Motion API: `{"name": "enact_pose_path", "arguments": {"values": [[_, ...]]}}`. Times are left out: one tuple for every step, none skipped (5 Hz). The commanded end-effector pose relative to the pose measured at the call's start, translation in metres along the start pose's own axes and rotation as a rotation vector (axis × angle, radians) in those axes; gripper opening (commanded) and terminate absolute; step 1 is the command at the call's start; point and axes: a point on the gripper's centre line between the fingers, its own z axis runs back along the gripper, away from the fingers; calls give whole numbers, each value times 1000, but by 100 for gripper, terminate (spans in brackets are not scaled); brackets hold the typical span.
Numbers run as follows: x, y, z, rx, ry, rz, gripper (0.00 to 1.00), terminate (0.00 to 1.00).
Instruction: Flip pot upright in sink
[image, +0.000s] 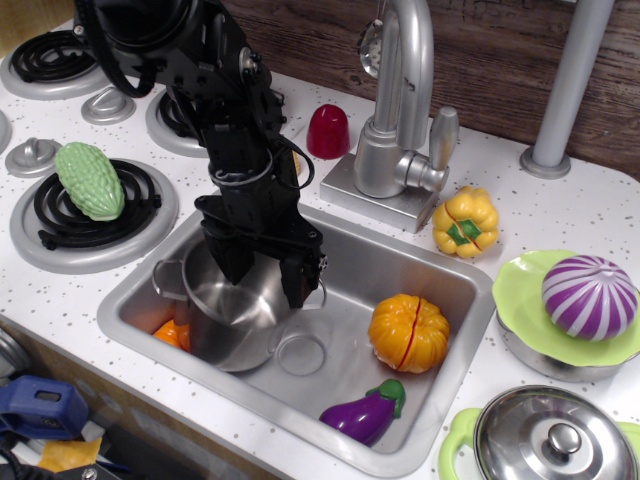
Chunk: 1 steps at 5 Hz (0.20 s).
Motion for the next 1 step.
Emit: {"name": "enact_pose_path", "arguments": {"values": [[8,-1,13,12,-54,-10,100,100]]}}
